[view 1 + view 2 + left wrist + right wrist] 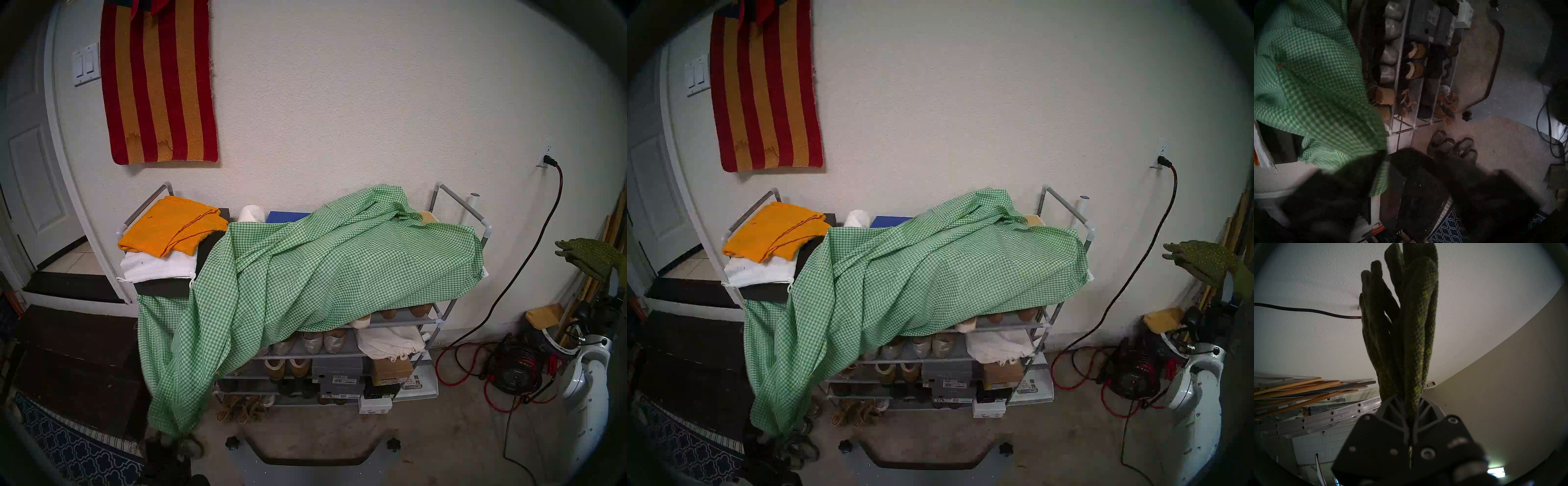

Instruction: Lift the object off the cloth, cover the shoe rack with the cloth, put the object back

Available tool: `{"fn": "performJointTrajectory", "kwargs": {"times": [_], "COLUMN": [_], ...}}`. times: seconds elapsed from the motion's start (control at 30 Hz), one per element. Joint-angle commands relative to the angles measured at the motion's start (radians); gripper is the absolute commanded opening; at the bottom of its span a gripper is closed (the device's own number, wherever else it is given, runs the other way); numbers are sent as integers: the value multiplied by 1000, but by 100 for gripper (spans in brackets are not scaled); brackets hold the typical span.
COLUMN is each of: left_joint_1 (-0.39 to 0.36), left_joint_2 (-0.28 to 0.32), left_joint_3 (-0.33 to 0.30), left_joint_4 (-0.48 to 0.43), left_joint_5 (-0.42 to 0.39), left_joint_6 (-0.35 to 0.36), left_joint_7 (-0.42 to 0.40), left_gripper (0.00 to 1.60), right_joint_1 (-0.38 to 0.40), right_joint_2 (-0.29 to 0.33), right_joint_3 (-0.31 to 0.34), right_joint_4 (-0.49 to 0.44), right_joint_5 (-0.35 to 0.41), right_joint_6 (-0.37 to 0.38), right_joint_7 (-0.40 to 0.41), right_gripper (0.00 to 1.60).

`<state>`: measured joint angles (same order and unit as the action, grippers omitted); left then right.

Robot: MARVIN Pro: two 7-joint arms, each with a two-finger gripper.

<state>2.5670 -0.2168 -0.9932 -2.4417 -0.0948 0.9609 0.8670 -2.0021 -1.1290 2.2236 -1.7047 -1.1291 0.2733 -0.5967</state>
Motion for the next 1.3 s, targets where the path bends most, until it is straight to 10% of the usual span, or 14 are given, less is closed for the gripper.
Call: {"fn": "performJointTrajectory", "kwargs": {"times": [0.0, 0.33, 0.63, 1.03, 1.27], "left_joint_1": [38, -64, -135, 13, 96], "left_joint_2": [17, -102, -113, -124, -84], "left_joint_3": [-52, -72, -211, -202, -325], "left_joint_4": [108, 288, 147, -2, 9], "left_joint_5": [-79, -134, -85, 4, -84], "left_joint_6": [-1, -89, -187, -265, -347], "left_joint_7": [53, -26, 110, 346, 374], "left_gripper": [160, 160, 160, 160, 160], "right_joint_1": [-2, -2, -1, -2, -2], "right_joint_2": [2, 2, 1, 1, 2], "right_joint_3": [-3, -3, -2, -3, -2], "right_joint_4": [-1, -1, 0, -1, -1], "right_joint_5": [-2, -2, -2, -3, -3], "right_joint_6": [-2, -2, -2, -2, -3], "right_joint_7": [1, 1, 0, 1, 1], "right_gripper": [0, 0, 0, 0, 0]}}
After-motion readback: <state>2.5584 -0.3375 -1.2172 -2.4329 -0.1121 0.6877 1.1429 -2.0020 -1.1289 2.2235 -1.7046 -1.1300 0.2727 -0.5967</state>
